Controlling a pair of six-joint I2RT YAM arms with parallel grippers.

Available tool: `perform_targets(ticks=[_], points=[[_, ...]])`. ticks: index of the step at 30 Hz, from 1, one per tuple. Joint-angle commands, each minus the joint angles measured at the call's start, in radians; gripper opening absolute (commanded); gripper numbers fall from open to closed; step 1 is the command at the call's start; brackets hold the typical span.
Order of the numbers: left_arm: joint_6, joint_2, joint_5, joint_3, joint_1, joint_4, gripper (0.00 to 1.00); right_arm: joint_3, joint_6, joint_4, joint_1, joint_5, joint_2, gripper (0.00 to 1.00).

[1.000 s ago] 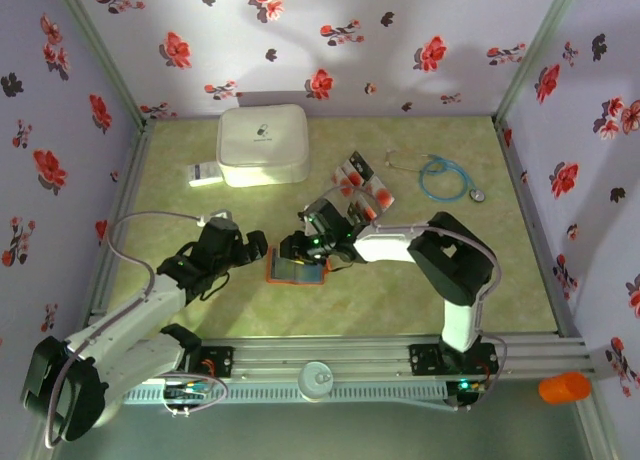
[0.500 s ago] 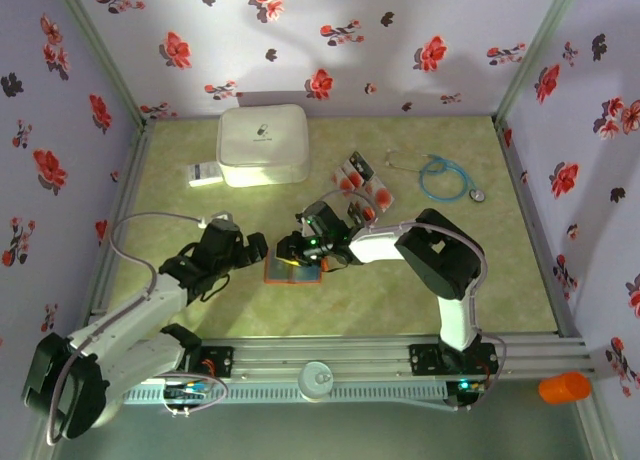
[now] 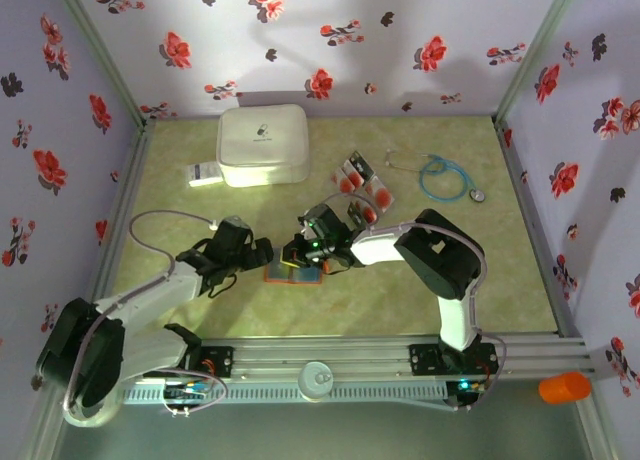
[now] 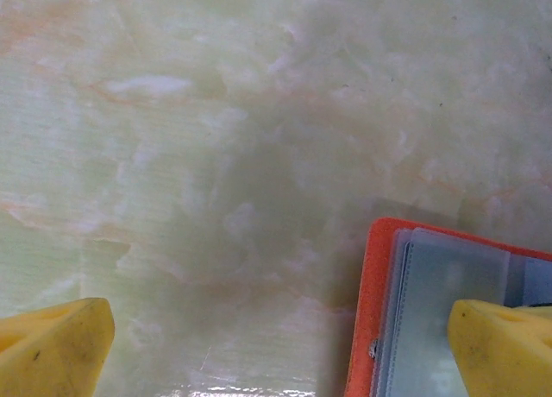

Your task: Put the credit cards into the card holder

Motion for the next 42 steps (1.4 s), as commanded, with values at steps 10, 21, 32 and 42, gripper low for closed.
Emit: perform_targets(ticks=[10,21,32,42], points=[[0.016,0.081,0.041,0.011,0.008,0.085,1.0,-0.003,0.002,0.024,-0.005,-0.019,0.0,0.0],[0.013,0.16,0.072,-0.009,0.006,0.155,1.0,-0.015,-0.003,0.018,-0.006,-0.023,-0.024,0.0],[-0.003,0.176,0.07,-0.043,0.007,0.176,0.99,-0.048,-0.244,-0.411,-0.031,0.152,-0.291,0.2],[-0.002,0.181,0.07,-0.05,0.006,0.182,0.99,-0.002,-0.413,-0.747,-0.04,0.428,-0.35,0.41]])
